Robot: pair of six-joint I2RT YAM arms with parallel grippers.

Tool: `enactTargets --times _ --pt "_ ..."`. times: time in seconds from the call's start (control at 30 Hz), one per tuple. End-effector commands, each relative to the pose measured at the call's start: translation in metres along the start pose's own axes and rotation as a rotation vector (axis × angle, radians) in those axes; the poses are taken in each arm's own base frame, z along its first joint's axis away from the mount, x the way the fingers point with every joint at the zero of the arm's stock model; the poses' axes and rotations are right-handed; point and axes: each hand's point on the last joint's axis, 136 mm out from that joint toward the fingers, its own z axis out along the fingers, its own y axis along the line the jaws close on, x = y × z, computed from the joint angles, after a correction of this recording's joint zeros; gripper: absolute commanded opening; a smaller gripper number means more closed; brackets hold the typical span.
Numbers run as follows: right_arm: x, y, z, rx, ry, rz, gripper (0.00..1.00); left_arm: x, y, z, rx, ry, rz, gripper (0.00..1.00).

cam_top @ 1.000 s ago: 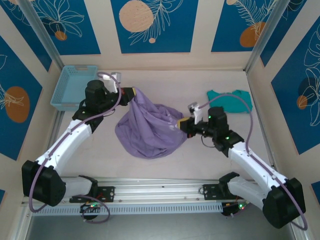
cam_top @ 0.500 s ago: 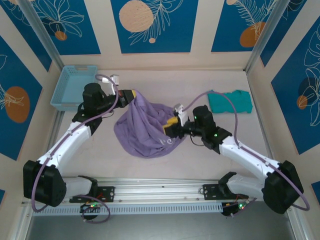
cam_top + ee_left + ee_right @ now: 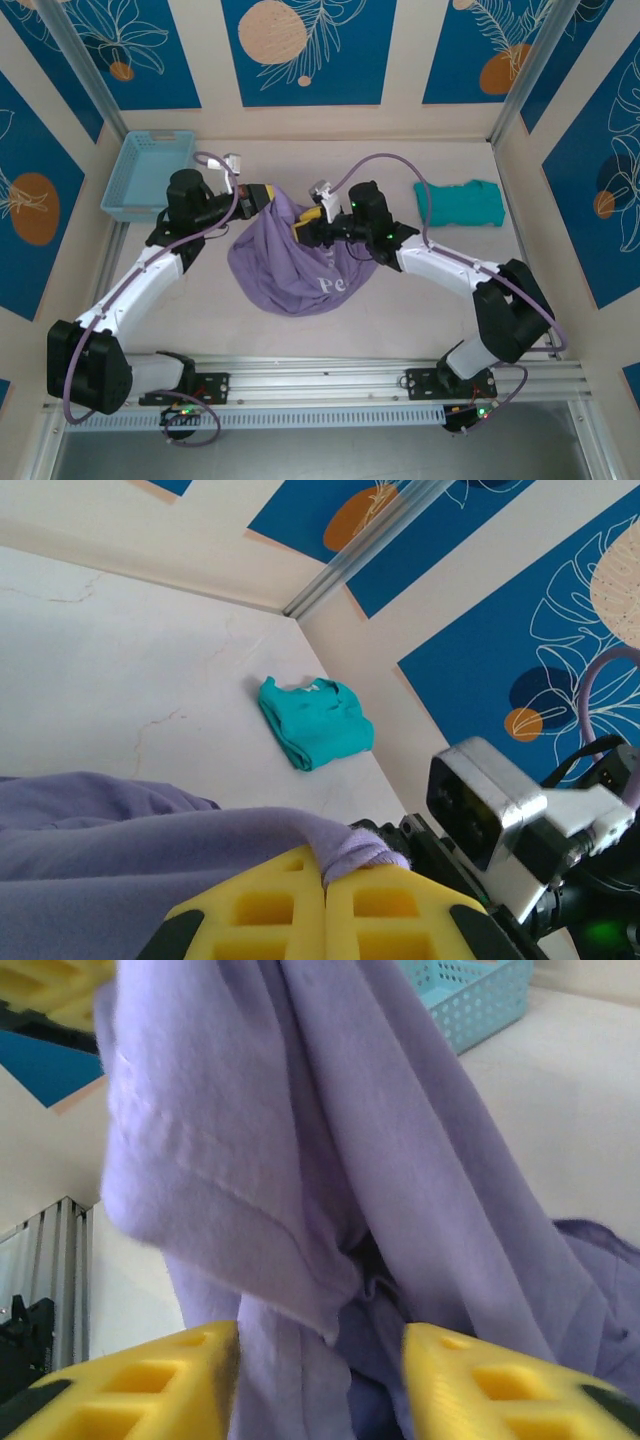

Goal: Fold the inside-out t-shirt

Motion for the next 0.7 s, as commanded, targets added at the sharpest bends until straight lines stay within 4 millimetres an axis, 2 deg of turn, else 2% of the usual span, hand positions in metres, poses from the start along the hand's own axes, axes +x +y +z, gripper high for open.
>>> enactTargets --times 0.0,0.03,0.1,0.17,0.27,0.37,0.43,0.5,0.57,0.67 --pt "-0.034 0.013 0.001 -0.053 -0.073 -0.04 0.26 -0.002 -0.013 -0.004 0.043 -0.01 0.038 0.0" --pt "-0.037 0.014 0.0 -0.062 -0.072 -0.042 0.15 -0.002 -0.012 -0.003 0.04 -0.011 0.039 0.0" --pt "-0.043 0.016 -0.008 -0.06 -0.065 -0.046 0.07 -0.002 -0.008 -0.003 0.022 -0.015 0.039 0.0" --pt "-0.055 0.02 -0.027 -0.027 -0.071 -0.06 0.0 -0.004 0.0 -0.002 -0.016 -0.023 0.036 0.0" --pt "-0.087 0.036 -0.064 0.009 -0.124 -0.096 0.0 -0.014 0.0 0.003 -0.026 -0.038 0.044 0.0" --pt "-0.118 0.061 -0.093 0.026 -0.143 -0.15 0.0 -0.029 -0.018 0.013 0.036 -0.053 0.066 0.0" --pt "-0.134 0.072 -0.107 0.071 -0.14 -0.2 0.0 -0.036 -0.034 0.02 0.074 -0.052 0.102 0.0" --pt "-0.142 0.074 -0.115 0.132 -0.126 -0.236 0.0 -0.036 -0.042 0.027 0.084 -0.039 0.134 0.0" --pt "-0.142 0.065 -0.118 0.206 -0.111 -0.244 0.0 -0.033 -0.032 0.032 0.049 -0.023 0.126 0.0" --pt "-0.131 0.046 -0.113 0.275 -0.069 -0.212 0.0 -0.02 0.001 0.036 -0.078 0.007 0.1 0.02"
